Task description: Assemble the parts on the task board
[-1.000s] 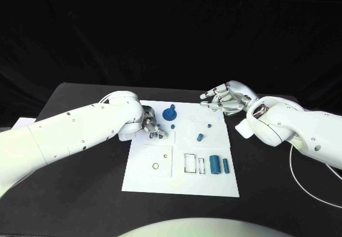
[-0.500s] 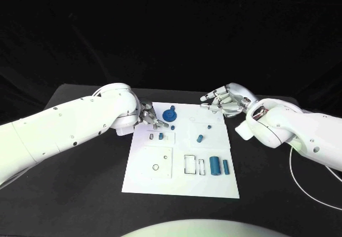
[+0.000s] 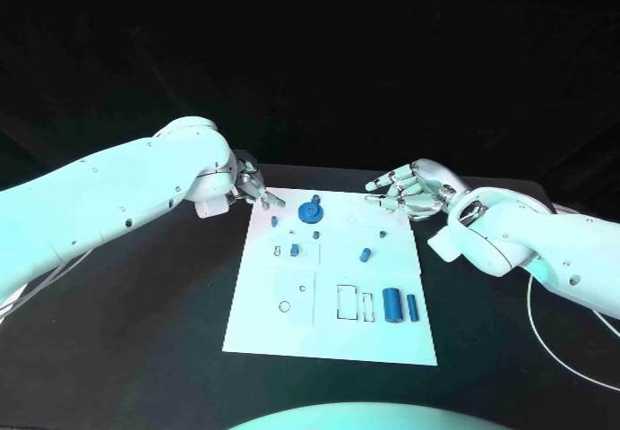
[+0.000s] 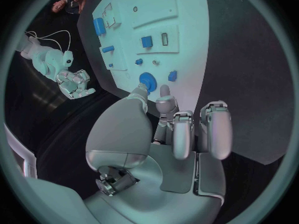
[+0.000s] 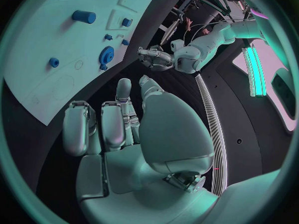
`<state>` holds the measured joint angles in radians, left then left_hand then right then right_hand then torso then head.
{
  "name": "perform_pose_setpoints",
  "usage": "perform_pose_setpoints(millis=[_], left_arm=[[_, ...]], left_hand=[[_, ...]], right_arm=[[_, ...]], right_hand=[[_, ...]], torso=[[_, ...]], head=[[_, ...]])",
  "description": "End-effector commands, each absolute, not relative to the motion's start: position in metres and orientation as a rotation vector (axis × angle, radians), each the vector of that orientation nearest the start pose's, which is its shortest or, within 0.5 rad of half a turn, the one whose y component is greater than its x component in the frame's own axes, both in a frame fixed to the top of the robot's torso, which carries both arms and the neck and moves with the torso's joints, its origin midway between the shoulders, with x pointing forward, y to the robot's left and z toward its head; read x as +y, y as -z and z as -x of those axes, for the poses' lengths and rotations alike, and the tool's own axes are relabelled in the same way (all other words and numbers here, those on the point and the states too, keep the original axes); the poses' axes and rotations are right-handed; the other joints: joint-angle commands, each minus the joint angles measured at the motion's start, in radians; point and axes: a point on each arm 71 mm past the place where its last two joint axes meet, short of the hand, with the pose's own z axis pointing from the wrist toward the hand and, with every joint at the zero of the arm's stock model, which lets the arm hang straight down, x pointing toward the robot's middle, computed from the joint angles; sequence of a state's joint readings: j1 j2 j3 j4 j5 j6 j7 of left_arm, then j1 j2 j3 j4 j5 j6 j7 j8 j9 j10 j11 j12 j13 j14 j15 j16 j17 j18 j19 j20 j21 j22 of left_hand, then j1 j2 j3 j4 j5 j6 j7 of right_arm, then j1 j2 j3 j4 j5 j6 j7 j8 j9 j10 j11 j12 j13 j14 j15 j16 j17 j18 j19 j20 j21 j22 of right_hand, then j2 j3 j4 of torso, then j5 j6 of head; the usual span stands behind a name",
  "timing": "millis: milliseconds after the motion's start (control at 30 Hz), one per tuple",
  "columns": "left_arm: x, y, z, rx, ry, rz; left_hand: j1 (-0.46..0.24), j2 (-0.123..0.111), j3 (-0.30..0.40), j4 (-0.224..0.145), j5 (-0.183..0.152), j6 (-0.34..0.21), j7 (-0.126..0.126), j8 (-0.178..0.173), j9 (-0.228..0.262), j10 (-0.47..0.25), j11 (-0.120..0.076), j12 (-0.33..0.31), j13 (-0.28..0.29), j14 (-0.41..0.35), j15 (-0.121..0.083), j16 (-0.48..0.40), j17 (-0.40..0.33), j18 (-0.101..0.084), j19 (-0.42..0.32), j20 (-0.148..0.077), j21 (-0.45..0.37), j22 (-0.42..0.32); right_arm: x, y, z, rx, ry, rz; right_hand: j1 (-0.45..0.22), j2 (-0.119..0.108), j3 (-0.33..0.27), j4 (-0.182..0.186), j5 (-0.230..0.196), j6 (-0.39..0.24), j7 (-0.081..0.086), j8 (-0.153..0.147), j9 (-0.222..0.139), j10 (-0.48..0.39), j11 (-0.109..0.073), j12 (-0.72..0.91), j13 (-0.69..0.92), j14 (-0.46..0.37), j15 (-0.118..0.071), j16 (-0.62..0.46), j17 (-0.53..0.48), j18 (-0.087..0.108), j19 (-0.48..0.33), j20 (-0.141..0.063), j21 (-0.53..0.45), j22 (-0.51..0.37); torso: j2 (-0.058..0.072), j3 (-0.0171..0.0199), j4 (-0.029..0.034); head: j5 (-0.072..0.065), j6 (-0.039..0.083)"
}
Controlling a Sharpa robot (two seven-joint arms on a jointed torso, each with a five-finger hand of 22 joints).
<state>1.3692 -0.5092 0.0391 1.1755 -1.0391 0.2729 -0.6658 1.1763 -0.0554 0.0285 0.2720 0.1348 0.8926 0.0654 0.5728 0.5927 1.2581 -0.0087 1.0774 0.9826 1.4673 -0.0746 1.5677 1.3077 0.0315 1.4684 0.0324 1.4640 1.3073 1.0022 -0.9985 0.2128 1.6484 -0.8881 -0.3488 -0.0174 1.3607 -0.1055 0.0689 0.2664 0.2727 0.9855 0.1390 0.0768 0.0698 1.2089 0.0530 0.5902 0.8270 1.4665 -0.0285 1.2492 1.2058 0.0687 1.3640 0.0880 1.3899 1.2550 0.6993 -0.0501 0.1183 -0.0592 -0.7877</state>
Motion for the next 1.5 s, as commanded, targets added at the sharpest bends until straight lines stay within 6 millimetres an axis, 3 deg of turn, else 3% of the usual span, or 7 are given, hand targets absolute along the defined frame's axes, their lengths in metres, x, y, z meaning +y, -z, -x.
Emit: perform_pose_setpoints(millis=[33,133,267,733,1500], left_arm=[[0.149,0.14,-0.568,2.321,0.291,0.165],[0.15,0.142,-0.574,2.314,0.26,0.162],[0.15,0.148,-0.579,2.324,0.226,0.153],[0.14,0.168,-0.581,2.352,0.185,0.134],[0.138,0.172,-0.585,2.345,0.173,0.153]], left_hand=[[0.002,-0.006,-0.007,0.013,-0.003,0.008,-0.001,-0.004,-0.006,0.014,0.002,0.021,0.017,0.104,0.007,0.003,0.263,0.004,0.031,0.008,0.008,0.125],[-0.01,-0.005,-0.023,0.017,-0.006,0.027,-0.006,0.002,-0.007,0.03,-0.002,0.044,0.039,0.104,0.005,0.003,0.263,0.002,0.036,0.009,0.015,0.135],[-0.014,-0.001,-0.029,0.017,-0.006,0.035,-0.009,0.006,-0.006,0.035,-0.004,0.053,0.047,0.104,0.004,0.003,0.263,0.001,0.039,0.008,0.018,0.14],[-0.029,0.008,-0.046,0.019,-0.01,0.045,-0.013,0.012,-0.004,0.037,-0.008,0.057,0.048,0.104,0.001,0.003,0.263,0.001,0.039,0.005,0.018,0.14],[-0.014,0.026,-0.049,0.013,-0.009,0.052,-0.018,0.021,0.0,0.039,-0.012,0.061,0.05,0.104,-0.003,0.003,0.263,0.0,0.04,0.002,0.019,0.142]], right_arm=[[-0.248,0.175,-0.462,1.659,-1.006,-0.511],[-0.247,0.175,-0.462,1.66,-1.008,-0.51],[-0.247,0.175,-0.462,1.66,-1.009,-0.509],[-0.244,0.175,-0.462,1.661,-1.015,-0.506],[-0.243,0.175,-0.462,1.662,-1.019,-0.504]], right_hand=[[0.0,0.006,-0.008,-0.001,0.006,-0.007,0.002,-0.004,0.0,-0.005,-0.001,-0.005,-0.002,0.024,0.006,-0.006,-0.001,0.007,-0.006,-0.001,-0.004,-0.002],[0.001,0.007,-0.009,-0.001,0.009,-0.008,0.002,-0.004,0.0,-0.005,-0.001,-0.005,-0.003,0.024,0.006,-0.007,-0.001,0.007,-0.006,-0.001,-0.004,-0.002],[0.002,0.007,-0.01,-0.001,0.012,-0.008,0.002,-0.004,0.0,-0.006,-0.001,-0.005,-0.003,0.024,0.006,-0.008,-0.001,0.007,-0.006,-0.001,-0.005,-0.003],[0.001,0.008,-0.011,0.0,0.012,-0.008,0.002,-0.004,0.0,-0.005,-0.001,-0.005,-0.004,0.024,0.006,-0.008,-0.001,0.007,-0.006,-0.001,-0.005,-0.003],[0.001,0.008,-0.011,0.0,0.012,-0.008,0.002,-0.004,0.0,-0.005,-0.001,-0.005,-0.004,0.024,0.006,-0.008,-0.001,0.007,-0.006,-0.001,-0.005,-0.003]], torso=[[0.002,-0.0025,-0.0027],[0.003,-0.002,-0.0039],[0.005,-0.004,-0.0039],[0.003,-0.0021,-0.0046],[0.003,-0.0016,-0.0034]], head=[[0.006,0.005],[0.011,0.008],[0.011,0.007],[0.011,0.0],[0.012,-0.001]])
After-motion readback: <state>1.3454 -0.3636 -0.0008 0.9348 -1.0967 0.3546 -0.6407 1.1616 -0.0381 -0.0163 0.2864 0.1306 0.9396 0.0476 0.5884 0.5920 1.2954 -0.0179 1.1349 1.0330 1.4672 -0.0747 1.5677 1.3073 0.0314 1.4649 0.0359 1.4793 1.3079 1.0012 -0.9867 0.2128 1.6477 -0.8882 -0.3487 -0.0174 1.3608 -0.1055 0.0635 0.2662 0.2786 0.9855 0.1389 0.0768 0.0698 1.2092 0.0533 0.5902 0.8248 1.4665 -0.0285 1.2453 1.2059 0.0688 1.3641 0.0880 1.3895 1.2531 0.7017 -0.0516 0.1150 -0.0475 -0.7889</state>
